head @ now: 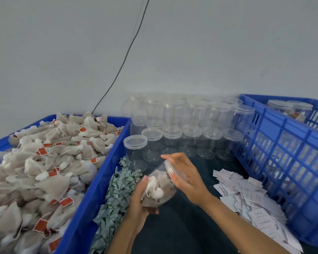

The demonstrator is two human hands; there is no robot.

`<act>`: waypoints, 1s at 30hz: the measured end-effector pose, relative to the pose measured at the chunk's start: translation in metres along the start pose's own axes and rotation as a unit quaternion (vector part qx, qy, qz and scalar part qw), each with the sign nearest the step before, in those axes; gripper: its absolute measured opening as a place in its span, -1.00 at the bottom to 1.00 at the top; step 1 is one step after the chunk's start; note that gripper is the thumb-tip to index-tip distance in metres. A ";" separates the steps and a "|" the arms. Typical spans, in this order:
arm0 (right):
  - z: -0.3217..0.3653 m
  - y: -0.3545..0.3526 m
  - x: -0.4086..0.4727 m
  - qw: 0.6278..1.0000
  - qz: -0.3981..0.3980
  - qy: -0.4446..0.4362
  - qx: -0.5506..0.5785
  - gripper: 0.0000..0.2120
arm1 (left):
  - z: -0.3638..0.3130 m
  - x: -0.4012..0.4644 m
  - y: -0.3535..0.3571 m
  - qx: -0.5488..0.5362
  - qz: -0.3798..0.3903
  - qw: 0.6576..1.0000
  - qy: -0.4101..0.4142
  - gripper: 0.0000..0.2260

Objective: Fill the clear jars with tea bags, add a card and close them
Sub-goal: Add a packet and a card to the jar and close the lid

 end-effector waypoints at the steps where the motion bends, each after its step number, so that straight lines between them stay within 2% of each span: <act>1: -0.001 -0.001 -0.002 1.000 0.005 -0.023 -0.013 -0.59 | -0.001 0.000 0.000 0.000 0.018 1.000 -0.021 -0.49; 5: -0.005 -0.005 -0.002 0.995 0.025 -0.079 -0.054 -0.54 | 0.000 0.004 0.001 -0.043 0.045 0.997 -0.054 -0.51; 13: 0.006 -0.012 0.011 0.993 0.079 -0.038 -0.078 -0.53 | 0.002 0.005 0.000 -0.117 0.106 0.981 -0.113 -0.42; 16: 0.007 -0.011 0.013 0.994 0.083 0.036 -0.059 -0.54 | 0.006 0.005 0.008 -0.112 0.085 0.988 -0.060 -0.45; 19: 0.007 -0.004 0.010 0.993 0.024 0.112 0.014 -0.62 | 0.005 0.007 0.017 -0.064 0.044 0.995 0.059 -0.48; 21: 0.004 0.000 0.008 0.986 -0.005 0.157 0.050 -0.71 | 0.001 0.010 0.020 -0.032 -0.012 0.993 0.117 -0.44; 23: 0.002 0.001 0.006 0.976 0.006 0.203 0.073 -0.72 | 0.000 0.009 0.019 -0.013 -0.047 0.990 0.131 -0.36; 25: 0.000 0.000 0.004 0.976 0.011 0.204 0.071 -0.64 | 0.003 0.004 0.017 -0.008 -0.037 0.993 0.115 -0.41; 28: -0.003 -0.001 -0.002 0.988 -0.023 0.145 0.044 -0.65 | 0.008 0.001 0.011 -0.004 -0.007 1.000 0.017 -0.38; 30: -0.004 -0.001 -0.007 0.996 -0.007 0.088 0.004 -0.59 | 0.007 0.004 0.007 -0.025 0.024 0.998 -0.059 -0.36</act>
Point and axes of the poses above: each hand's wrist, its own x-axis towards the middle knuckle, its own y-axis out of the palm, z = x × y, the point moved 1 cm from there along x, towards the middle knuckle, and after that the axes turned 3 degrees about -x, right-handed, at the moved point
